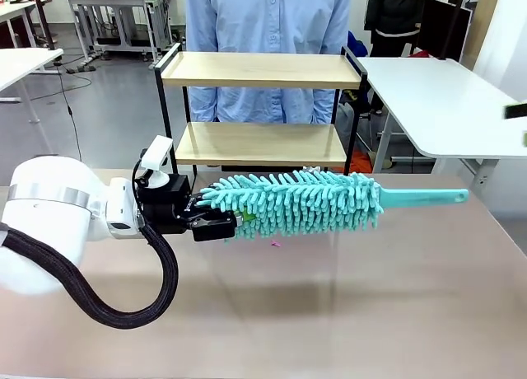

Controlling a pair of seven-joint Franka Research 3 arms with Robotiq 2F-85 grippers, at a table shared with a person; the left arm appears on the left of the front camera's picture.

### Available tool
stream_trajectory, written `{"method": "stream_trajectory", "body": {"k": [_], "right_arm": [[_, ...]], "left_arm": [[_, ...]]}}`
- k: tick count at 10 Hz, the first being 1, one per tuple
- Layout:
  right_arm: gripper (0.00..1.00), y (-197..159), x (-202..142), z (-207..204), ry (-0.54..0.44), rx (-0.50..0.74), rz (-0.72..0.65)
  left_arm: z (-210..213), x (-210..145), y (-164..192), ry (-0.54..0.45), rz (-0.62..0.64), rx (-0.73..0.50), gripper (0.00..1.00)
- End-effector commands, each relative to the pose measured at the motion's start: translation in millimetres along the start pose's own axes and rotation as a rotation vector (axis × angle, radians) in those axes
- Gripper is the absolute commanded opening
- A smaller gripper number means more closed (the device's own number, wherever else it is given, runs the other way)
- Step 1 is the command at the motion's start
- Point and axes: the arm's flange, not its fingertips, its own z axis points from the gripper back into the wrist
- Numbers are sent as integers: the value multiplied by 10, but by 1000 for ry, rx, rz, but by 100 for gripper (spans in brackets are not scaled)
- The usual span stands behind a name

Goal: Clean the shelf.
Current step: Hand the Duster back to the human.

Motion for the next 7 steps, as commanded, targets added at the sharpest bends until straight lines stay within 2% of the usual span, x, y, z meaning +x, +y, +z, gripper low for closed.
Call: {"method": "stream_trajectory", "body": {"k": [1,2,3,5,7], "right_arm": [[100,9,-111,71,-108,-27,-10],[100,22,-124,100,-141,-12,10],[100,19,-54,151,-61,-25,-28],[100,19,-54,151,-61,-25,-28],[100,19,-54,151,-61,-25,-28]], "left_arm": [[-3,30,-5,-2,-8,-1,0],[-3,30,-5,-2,-8,-1,0],[0,0,0,0,0,0,17],[163,583,75,-77,-44,49,17],[403,1474,121,-197,-122,156,17]]}}
